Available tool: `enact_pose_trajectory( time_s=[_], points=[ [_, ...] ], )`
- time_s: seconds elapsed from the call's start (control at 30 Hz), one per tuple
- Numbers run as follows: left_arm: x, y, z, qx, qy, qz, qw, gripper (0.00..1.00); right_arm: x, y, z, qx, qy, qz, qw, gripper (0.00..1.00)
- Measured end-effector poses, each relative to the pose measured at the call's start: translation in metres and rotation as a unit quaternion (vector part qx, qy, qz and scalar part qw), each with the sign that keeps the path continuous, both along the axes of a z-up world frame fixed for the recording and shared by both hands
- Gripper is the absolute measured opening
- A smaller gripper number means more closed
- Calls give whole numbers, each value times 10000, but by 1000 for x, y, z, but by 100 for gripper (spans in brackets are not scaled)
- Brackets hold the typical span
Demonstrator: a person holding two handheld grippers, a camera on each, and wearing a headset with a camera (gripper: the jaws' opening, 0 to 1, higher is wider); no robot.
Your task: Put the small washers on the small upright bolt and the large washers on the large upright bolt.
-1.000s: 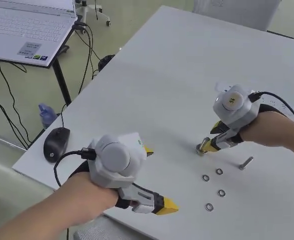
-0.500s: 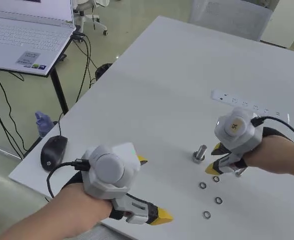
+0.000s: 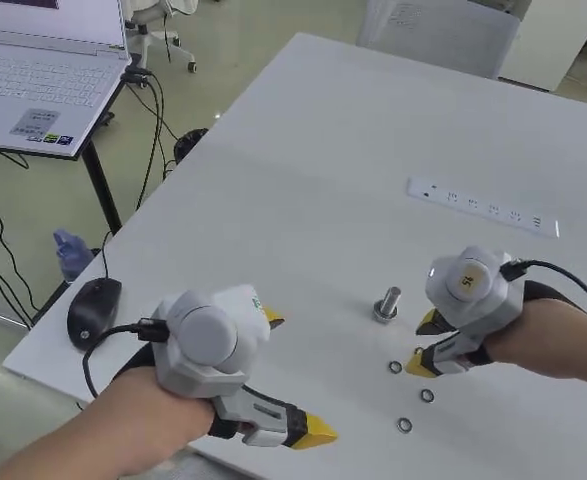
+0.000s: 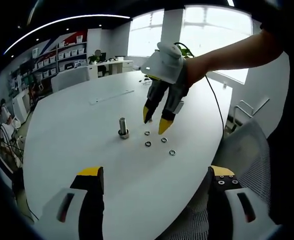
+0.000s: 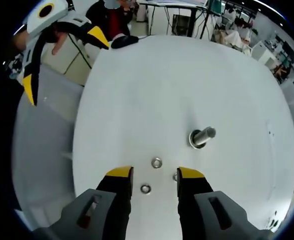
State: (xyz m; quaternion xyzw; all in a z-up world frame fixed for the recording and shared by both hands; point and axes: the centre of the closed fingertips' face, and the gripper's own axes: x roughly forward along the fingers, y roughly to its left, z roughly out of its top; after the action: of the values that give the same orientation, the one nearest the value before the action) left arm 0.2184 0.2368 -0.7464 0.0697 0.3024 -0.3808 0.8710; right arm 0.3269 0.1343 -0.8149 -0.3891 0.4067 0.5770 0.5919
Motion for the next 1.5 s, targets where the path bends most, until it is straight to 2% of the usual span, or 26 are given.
enact_pose_trajectory(
  time_s=[0.3,0.47,0.63,0.93,1.23,1.3,1.33,1.37,1.5],
  points=[
    [-1,-1,2,31,-14,5,10000,87,-1,-2,-8,17,41,27,10000,34],
    [-1,-6,2,-23,-3,-12,10000,87,0,3,-20,66,202,-130,9997,34],
    [-1,-12,1,-47,25,-95,9999,88,5,8,-32,5,110,-75,9999,33],
    [-3,-15,-1,-63,59,-182,9998,88,5,2,-55,-357,-58,103,9993,29],
    [-6,-12,-6,-36,117,-174,9998,87,5,4,-60,-383,-130,116,9991,28],
    [-6,-11,-6,-38,128,-163,9998,86,6,4,-62,-403,-124,116,9990,27],
    [-6,-10,-7,-30,142,-168,9998,86,7,5,-63,-372,-74,-30,9993,26],
    [-7,-10,-8,-22,151,-171,9997,85,9,4,-63,-403,-124,6,9991,26],
    [-7,-10,-10,-20,194,-168,9997,85,7,5,-62,-408,-84,13,9991,26]
  ],
)
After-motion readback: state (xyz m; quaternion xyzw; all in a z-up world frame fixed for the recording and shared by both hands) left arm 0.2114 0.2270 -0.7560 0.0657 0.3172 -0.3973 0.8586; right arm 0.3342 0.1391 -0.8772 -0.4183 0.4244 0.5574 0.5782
